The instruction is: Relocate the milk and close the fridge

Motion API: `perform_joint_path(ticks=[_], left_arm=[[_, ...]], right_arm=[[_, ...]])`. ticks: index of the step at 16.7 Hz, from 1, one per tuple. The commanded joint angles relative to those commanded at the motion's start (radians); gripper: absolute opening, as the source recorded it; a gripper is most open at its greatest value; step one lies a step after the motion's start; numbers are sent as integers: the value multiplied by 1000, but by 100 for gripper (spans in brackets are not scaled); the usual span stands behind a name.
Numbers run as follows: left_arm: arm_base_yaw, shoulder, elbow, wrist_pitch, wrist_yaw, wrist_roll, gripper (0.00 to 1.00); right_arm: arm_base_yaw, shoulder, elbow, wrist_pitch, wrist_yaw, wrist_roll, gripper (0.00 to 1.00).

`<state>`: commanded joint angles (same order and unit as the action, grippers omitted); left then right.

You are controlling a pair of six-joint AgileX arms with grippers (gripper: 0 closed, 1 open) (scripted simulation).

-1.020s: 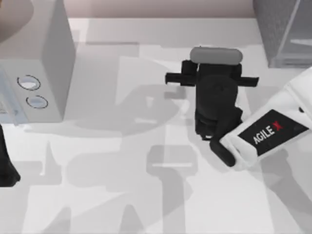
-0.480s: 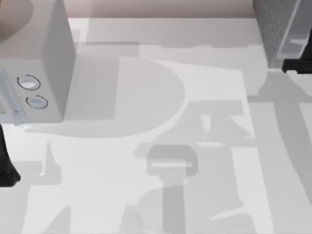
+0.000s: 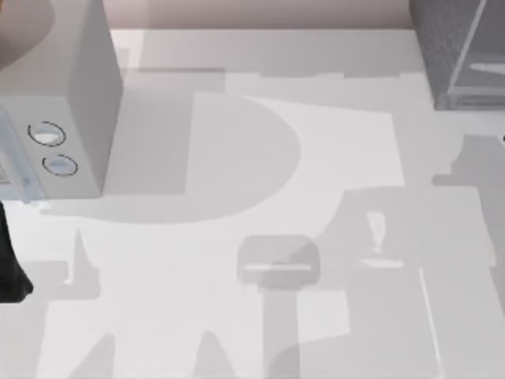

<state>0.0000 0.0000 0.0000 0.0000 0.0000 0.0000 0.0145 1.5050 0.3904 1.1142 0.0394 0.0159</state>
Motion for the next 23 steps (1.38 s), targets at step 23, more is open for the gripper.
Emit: perform_joint_path(ticks=[23], left_arm=[[0,0,0,0,0,0,100]], right_arm=[[-222,803,863,-80,-246,-8,0]])
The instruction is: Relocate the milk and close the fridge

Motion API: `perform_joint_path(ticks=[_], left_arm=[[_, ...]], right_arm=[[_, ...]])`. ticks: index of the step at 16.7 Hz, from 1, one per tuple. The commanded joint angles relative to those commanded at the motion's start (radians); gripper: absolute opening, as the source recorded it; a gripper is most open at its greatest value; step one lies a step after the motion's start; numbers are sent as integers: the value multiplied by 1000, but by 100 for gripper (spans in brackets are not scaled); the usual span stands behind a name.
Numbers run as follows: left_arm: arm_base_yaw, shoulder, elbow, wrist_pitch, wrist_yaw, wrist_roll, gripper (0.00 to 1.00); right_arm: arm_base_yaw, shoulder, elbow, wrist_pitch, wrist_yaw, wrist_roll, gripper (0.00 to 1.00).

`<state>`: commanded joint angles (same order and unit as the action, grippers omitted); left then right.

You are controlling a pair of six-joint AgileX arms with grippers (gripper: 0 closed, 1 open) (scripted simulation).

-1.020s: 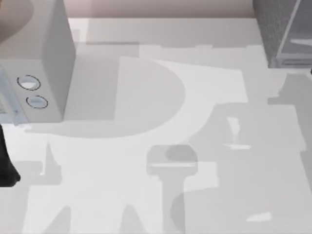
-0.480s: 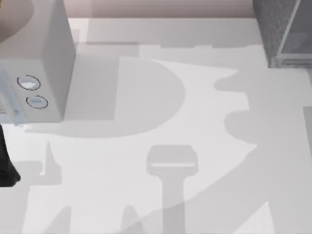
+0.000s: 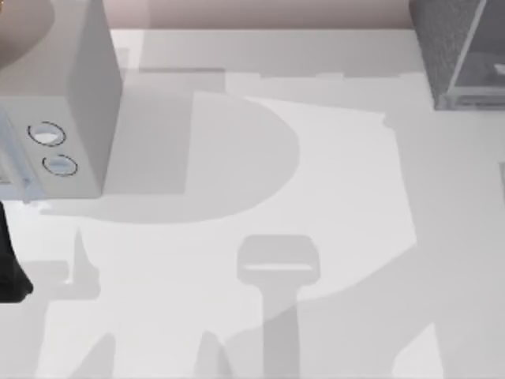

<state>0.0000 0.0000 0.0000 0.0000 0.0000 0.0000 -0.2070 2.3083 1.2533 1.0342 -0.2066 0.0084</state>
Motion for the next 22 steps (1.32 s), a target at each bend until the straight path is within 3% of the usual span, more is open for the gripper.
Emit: perform_joint_path(ticks=[8,21,22], left_arm=[[0,0,0,0,0,0,100],[0,0,0,0,0,0,100],[0,0,0,0,0,0,100]], right_arm=[[0,0,0,0,0,0,0],[0,0,0,0,0,0,98],[0,0,0,0,0,0,100]])
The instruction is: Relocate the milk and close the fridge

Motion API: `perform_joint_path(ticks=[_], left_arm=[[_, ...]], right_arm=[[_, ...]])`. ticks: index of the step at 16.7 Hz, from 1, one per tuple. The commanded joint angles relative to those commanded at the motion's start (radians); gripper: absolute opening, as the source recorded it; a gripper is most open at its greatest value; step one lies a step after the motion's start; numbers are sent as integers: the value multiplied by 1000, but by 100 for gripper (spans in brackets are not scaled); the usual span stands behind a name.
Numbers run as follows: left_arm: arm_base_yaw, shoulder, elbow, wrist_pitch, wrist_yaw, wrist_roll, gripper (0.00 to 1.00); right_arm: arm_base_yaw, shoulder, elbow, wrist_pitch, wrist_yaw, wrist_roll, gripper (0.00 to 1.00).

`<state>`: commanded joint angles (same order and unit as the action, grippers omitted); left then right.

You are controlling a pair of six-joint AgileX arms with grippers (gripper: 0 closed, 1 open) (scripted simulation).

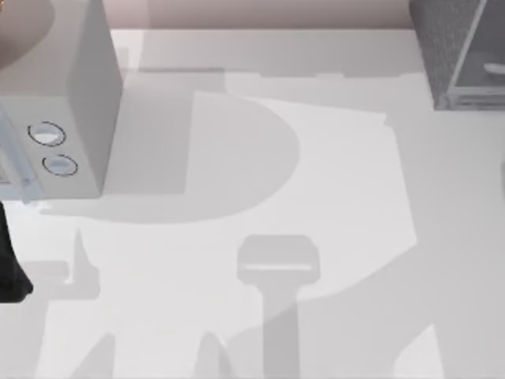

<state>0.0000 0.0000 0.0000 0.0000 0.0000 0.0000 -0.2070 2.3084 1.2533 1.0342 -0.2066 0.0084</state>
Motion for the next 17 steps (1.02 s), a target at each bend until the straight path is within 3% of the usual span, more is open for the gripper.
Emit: perform_joint_path(ticks=[10,17], left_arm=[[0,0,0,0,0,0,100],[0,0,0,0,0,0,100]], right_arm=[[5,-9,-10,-5,4,0,100],[116,-364,-308,-167,83,8,100]])
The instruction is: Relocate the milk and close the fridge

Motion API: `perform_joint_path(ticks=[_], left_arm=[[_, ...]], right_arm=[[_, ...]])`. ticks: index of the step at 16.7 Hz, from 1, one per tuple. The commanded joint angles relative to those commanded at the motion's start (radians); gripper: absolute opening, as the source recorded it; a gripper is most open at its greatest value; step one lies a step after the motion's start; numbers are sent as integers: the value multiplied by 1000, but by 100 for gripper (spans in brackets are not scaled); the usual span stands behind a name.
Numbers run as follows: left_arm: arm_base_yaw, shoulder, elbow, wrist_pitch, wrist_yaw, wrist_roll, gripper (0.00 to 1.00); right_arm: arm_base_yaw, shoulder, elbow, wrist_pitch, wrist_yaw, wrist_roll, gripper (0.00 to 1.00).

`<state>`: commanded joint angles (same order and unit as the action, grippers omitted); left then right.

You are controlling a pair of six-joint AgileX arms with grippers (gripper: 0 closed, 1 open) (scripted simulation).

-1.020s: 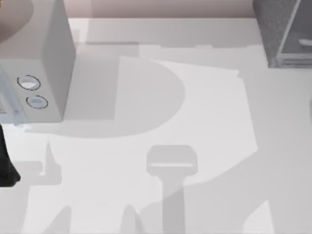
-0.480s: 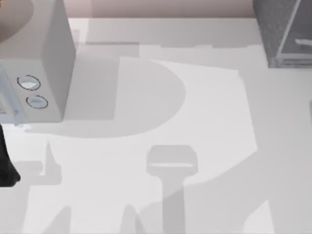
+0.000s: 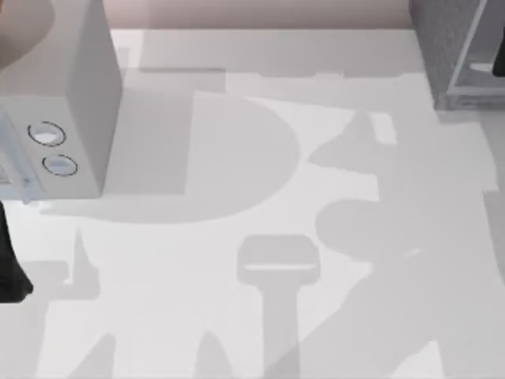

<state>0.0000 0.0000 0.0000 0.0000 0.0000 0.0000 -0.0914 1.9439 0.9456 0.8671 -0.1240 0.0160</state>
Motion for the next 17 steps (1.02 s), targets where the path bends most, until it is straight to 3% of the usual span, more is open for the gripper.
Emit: perform_joint_path(ticks=[11,17], left_arm=[[0,0,0,0,0,0,100],[0,0,0,0,0,0,100]], right_arm=[[113,-1283,-578,-407,86,-20,100],[102,-1764,-813,-704,111,-21,100]])
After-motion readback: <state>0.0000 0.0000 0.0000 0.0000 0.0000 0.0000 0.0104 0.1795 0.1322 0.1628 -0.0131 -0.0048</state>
